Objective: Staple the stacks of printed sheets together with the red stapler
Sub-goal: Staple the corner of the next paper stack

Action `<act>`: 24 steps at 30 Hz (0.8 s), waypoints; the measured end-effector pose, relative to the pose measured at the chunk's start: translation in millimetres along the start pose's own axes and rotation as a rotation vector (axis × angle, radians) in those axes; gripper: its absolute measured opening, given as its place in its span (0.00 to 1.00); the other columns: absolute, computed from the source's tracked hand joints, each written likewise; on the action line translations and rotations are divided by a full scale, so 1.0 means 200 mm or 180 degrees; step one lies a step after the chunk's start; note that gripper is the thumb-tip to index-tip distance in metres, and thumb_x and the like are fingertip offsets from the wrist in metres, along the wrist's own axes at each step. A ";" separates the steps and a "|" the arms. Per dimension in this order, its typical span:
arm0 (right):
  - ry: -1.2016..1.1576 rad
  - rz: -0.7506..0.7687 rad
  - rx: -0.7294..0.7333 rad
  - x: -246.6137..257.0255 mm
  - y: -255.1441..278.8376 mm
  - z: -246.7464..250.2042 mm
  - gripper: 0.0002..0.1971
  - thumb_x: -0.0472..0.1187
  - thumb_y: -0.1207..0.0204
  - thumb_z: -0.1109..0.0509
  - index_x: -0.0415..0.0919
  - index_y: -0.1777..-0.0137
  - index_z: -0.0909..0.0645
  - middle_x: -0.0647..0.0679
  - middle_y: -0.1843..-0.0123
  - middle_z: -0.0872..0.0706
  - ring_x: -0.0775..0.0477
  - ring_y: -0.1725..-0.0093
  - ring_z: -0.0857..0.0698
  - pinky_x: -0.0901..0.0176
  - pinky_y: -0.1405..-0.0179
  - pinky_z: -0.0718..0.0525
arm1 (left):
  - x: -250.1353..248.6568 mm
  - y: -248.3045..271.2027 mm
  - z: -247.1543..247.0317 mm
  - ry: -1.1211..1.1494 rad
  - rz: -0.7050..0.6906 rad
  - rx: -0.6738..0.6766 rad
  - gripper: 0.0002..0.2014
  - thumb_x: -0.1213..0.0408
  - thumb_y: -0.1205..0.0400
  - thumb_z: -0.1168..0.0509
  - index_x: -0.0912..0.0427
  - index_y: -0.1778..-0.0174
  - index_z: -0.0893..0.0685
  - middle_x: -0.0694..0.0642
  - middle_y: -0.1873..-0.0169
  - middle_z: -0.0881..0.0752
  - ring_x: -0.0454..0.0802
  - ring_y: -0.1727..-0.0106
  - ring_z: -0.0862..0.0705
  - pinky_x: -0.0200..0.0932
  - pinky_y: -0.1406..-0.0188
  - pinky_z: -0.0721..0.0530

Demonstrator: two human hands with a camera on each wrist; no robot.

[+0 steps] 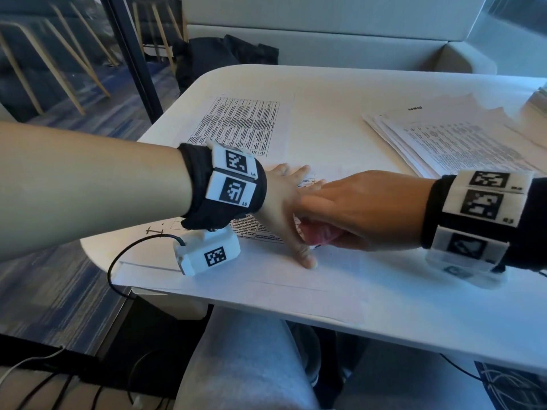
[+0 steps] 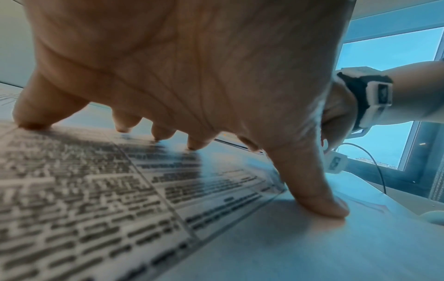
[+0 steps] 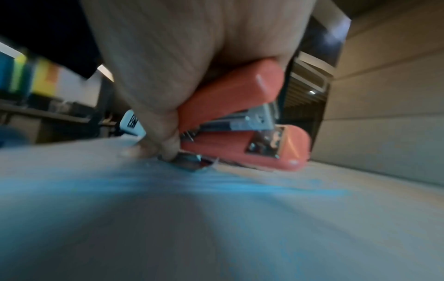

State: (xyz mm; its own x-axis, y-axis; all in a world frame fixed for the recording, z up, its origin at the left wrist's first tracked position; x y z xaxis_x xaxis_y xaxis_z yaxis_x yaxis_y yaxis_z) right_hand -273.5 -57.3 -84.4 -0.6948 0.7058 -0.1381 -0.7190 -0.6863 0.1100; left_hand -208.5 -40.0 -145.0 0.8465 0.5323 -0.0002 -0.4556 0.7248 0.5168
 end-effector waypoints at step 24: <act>-0.1613 -0.1708 0.0867 -0.22 0.02 -0.11 0.11 0.60 0.29 0.27 0.64 0.51 0.24 0.58 0.58 0.16 0.61 0.63 0.18 0.63 0.64 0.24 | 0.05 0.03 0.01 0.0308 0.0360 0.0069 0.66 0.19 0.52 0.34 0.32 0.20 0.61 0.55 0.19 0.72 0.62 0.18 0.70 0.65 0.19 0.57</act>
State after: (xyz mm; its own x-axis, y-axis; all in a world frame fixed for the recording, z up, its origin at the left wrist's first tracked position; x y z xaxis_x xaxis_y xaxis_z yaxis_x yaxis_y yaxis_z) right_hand -245.7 -95.8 -99.6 -0.1273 0.9676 0.2179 -0.8918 -0.2078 0.4019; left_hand -202.6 -31.1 -141.2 0.7591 0.6506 -0.0230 -0.5397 0.6486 0.5367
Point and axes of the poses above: each hand's wrist, its own y-axis away from the middle knuckle, its own z-axis out of the back of the hand, x = y × z, the point moved 9 cm from there along -y, towards the middle knuckle
